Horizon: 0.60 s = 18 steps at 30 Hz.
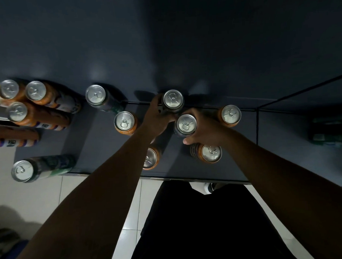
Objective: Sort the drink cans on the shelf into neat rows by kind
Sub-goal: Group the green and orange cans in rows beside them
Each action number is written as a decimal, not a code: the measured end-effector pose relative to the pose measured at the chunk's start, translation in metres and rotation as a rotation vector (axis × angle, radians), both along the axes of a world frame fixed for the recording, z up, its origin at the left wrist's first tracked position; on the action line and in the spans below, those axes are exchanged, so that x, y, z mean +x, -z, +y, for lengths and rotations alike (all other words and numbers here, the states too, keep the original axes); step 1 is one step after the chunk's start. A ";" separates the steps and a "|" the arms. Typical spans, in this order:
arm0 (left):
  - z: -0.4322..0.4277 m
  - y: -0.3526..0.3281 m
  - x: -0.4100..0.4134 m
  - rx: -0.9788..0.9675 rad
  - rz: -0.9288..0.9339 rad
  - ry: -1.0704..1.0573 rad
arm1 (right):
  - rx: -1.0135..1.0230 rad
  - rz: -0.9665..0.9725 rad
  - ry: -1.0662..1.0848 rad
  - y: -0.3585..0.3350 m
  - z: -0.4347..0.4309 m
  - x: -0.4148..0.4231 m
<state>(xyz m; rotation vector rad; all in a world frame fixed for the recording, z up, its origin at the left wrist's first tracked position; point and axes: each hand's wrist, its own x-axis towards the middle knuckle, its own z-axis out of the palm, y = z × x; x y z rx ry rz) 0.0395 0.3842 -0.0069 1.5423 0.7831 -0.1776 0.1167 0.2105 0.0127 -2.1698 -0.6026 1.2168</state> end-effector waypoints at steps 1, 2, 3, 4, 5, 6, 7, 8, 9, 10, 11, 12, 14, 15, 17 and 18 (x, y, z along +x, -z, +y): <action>-0.001 0.002 0.000 0.010 -0.019 0.003 | 0.008 0.000 0.007 -0.001 -0.001 0.000; -0.001 0.005 0.000 0.024 -0.039 0.009 | 0.015 0.001 0.017 -0.002 -0.001 -0.001; -0.003 0.005 0.001 0.035 -0.046 0.012 | 0.028 0.000 0.035 -0.003 -0.002 -0.001; -0.004 0.008 0.002 0.035 -0.038 0.004 | 0.046 0.001 0.063 -0.006 -0.004 -0.003; -0.005 0.009 0.003 0.037 -0.023 -0.009 | 0.061 -0.001 0.097 -0.010 -0.006 -0.004; -0.006 0.012 0.005 0.036 -0.009 -0.014 | 0.079 -0.009 0.132 -0.015 -0.008 -0.005; -0.007 0.015 0.007 0.036 -0.005 -0.015 | 0.097 -0.018 0.169 -0.020 -0.012 -0.006; -0.007 0.020 0.009 0.048 -0.011 -0.019 | 0.113 -0.023 0.211 -0.026 -0.015 -0.008; -0.008 0.022 0.011 0.057 -0.019 -0.028 | 0.130 -0.021 0.263 -0.034 -0.019 -0.009; -0.010 0.023 0.012 0.068 -0.026 -0.042 | 0.158 -0.015 0.327 -0.042 -0.023 -0.011; -0.012 0.025 0.013 0.077 -0.030 -0.049 | 0.188 -0.008 0.397 -0.050 -0.026 -0.012; -0.014 0.025 0.014 0.089 -0.027 -0.049 | 0.216 -0.004 0.464 -0.057 -0.030 -0.013; -0.016 0.022 0.013 0.118 -0.010 -0.059 | 0.288 0.034 0.580 -0.073 -0.035 -0.013; -0.015 0.021 0.013 0.144 0.008 -0.059 | 0.334 0.075 0.622 -0.080 -0.037 -0.012; -0.012 0.016 0.010 0.165 0.016 -0.044 | 0.410 0.155 0.681 -0.089 -0.041 -0.011; -0.010 0.014 0.009 0.160 0.013 -0.041 | 0.438 0.184 0.708 -0.092 -0.043 -0.011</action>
